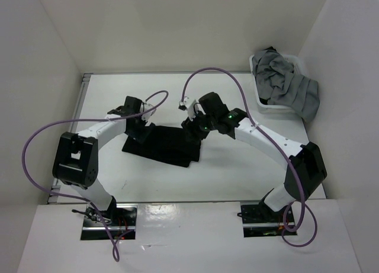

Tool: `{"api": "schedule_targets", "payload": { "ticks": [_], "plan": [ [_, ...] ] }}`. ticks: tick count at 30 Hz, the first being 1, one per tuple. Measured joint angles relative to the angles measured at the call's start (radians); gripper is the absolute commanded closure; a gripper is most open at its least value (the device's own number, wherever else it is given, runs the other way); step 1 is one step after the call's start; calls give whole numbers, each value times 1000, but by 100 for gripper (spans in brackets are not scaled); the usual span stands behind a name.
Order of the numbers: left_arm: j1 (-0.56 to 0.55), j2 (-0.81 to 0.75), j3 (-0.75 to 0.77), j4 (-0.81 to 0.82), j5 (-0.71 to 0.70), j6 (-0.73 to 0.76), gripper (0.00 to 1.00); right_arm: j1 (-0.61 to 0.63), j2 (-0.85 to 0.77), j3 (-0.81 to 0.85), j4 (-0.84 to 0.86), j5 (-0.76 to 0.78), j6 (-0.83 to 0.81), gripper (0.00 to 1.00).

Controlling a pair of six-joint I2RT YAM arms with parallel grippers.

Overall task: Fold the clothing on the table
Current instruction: Fold the skirt

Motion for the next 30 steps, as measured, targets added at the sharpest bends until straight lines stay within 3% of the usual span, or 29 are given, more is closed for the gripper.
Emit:
{"api": "schedule_targets", "payload": {
  "ticks": [9,30],
  "plan": [
    [-31,-26,-43,-69,4,81,1,-2,-15,-2,16,-9,0,40],
    [-106,-373,-127,-297,237,259,1,-2,-14,-2,18,-3,-2,40]
  ]
}}
